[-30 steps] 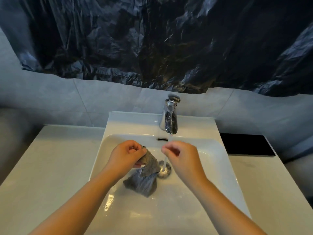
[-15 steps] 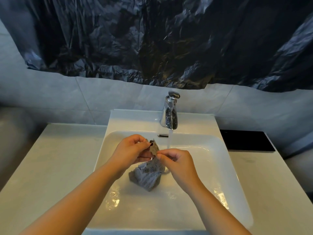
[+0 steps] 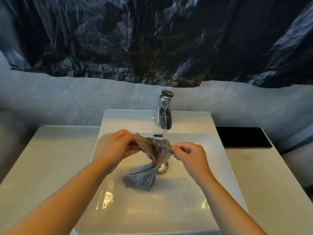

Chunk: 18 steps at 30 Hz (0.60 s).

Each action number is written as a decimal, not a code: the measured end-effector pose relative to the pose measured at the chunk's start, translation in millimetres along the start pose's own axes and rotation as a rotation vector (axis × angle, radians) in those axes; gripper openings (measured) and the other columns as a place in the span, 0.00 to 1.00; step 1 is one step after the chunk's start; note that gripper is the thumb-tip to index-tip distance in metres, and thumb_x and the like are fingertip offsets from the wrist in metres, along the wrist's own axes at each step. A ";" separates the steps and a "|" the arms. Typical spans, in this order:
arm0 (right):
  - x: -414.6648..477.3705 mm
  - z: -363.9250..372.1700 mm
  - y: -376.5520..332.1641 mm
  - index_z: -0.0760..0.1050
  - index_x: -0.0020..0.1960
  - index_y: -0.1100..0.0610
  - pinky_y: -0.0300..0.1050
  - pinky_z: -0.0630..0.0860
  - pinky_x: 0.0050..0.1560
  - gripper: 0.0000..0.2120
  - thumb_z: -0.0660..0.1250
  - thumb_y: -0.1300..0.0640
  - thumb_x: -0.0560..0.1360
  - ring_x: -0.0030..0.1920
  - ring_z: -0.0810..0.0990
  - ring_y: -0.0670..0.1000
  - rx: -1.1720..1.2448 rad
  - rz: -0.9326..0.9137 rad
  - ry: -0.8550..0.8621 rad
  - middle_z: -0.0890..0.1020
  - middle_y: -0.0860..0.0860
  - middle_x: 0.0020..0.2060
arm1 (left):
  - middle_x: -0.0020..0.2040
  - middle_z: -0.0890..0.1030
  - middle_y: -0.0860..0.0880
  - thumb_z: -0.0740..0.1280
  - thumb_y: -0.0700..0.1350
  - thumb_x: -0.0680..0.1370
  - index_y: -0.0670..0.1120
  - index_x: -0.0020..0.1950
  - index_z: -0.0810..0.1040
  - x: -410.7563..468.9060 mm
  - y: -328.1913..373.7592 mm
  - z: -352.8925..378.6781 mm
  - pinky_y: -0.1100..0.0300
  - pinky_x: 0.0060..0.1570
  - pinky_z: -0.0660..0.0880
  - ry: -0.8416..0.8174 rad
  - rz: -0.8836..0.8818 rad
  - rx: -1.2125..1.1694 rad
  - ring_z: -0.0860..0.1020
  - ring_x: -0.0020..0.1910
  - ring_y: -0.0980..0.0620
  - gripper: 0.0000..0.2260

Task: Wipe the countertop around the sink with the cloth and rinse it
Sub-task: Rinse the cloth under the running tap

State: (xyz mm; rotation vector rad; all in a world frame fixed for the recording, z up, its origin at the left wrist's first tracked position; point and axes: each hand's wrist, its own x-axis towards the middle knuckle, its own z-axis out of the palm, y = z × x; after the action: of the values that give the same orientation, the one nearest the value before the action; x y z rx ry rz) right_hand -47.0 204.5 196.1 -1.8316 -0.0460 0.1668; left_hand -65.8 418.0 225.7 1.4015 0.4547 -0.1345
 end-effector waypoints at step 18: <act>32.3 -29.2 23.6 0.74 0.49 0.55 0.55 0.76 0.60 0.10 0.59 0.50 0.80 0.53 0.78 0.56 0.092 0.284 0.059 0.79 0.58 0.50 | 0.46 0.79 0.54 0.66 0.68 0.69 0.59 0.57 0.72 27.0 -27.9 -16.2 0.63 0.42 0.73 -0.147 0.151 1.023 0.77 0.45 0.56 0.22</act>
State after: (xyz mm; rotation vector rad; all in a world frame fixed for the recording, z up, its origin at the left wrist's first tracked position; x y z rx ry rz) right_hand -12.3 174.1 177.9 -1.7437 0.2601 0.3088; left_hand -54.9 433.4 188.1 2.3994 0.1340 -0.3786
